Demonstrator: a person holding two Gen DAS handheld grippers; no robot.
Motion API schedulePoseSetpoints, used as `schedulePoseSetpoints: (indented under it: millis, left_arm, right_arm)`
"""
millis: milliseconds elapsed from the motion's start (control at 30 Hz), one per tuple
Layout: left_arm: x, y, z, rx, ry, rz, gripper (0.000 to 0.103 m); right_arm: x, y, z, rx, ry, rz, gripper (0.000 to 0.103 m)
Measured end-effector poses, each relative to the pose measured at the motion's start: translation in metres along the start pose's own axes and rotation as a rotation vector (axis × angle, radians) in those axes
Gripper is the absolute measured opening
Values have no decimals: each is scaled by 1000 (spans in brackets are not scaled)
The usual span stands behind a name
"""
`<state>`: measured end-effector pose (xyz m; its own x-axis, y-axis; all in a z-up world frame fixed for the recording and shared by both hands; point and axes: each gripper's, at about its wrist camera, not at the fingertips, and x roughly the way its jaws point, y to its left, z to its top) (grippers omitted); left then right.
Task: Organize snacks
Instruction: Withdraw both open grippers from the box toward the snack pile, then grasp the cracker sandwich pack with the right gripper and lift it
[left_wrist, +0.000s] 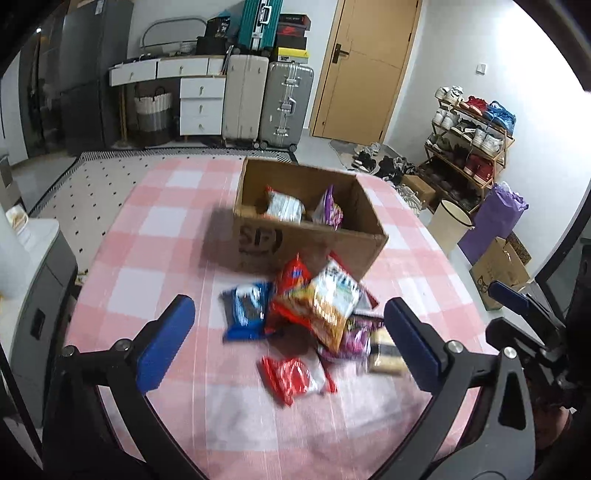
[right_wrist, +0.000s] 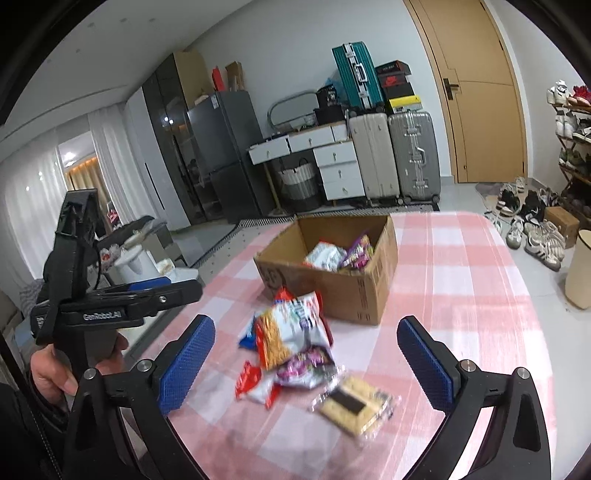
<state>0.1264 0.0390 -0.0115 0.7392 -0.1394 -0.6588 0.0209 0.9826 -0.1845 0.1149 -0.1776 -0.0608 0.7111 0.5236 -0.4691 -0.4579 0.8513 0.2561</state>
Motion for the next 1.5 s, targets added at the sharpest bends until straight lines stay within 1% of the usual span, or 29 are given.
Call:
schedulePoseSetpoints:
  millis: [200, 367, 467, 567, 733, 967, 1133, 1233, 1300, 1367, 1467, 1500]
  left_arm:
    - [7, 7, -41, -42, 22, -3, 102]
    - [24, 12, -62, -48, 73, -5, 102]
    - [32, 15, -69, -57, 93, -13, 102]
    - [39, 19, -72, -63, 107, -17, 102]
    - [48, 24, -75, -65, 124, -22, 102]
    - [67, 38, -83, -92, 163, -48, 102]
    - [75, 47, -88, -110, 179, -65, 102]
    - [81, 53, -91, -128, 188, -89, 102]
    - [85, 58, -92, -144, 200, -98, 102]
    - [86, 63, -94, -158, 202, -99, 102]
    - [87, 70, -94, -177, 200, -106, 102]
    - [87, 73, -95, -185, 198, -106, 102]
  right_arm:
    - [10, -6, -37, 21, 67, -14, 101]
    - [30, -14, -55, 50, 138, -41, 101]
    - [44, -21, -65, 89, 179, -59, 101]
    - [62, -28, -72, 136, 240, -64, 101]
    - [85, -34, -76, 181, 283, -105, 101]
    - [110, -43, -77, 250, 317, -201, 101]
    - [124, -35, -78, 181, 331, -295, 101]
    - [134, -29, -78, 131, 343, -357, 100]
    - [138, -24, -79, 88, 341, -378, 92]
    - [141, -20, -79, 55, 343, -386, 90]
    - [143, -17, -79, 19, 347, -401, 77]
    - [142, -17, -79, 18, 344, -396, 75]
